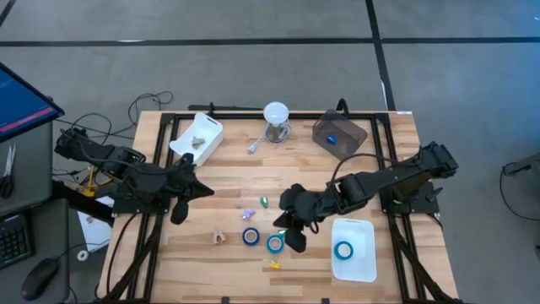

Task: Pick and place Stapler, Stapler remover, tape
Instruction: Put the light blue tape into the bottom white bin

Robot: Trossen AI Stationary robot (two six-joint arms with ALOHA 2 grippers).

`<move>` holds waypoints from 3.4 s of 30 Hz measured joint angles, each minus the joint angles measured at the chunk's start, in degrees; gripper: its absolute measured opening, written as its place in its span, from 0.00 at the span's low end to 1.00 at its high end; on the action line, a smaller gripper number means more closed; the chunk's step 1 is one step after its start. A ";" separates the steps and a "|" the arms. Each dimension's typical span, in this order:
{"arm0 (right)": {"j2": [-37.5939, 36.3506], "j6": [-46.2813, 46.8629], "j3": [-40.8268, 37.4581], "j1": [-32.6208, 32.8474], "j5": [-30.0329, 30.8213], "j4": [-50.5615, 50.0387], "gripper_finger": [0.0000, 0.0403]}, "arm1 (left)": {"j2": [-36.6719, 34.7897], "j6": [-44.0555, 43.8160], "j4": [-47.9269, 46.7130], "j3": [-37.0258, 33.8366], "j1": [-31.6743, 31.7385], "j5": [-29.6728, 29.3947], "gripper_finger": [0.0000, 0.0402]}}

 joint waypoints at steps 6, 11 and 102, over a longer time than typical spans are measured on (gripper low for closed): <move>-0.02 -7.21 0.00 -1.88 -1.43 2.43 0.00 | -0.04 0.05 0.80 0.00 0.10 -1.57 0.01; 1.20 -7.91 0.17 -1.78 -1.45 4.19 0.00 | -0.04 0.05 0.77 0.00 0.10 -1.57 0.01; 26.71 1.33 -3.91 -1.11 -5.01 -0.51 0.15 | -1.92 0.07 0.43 0.00 -0.29 0.44 0.01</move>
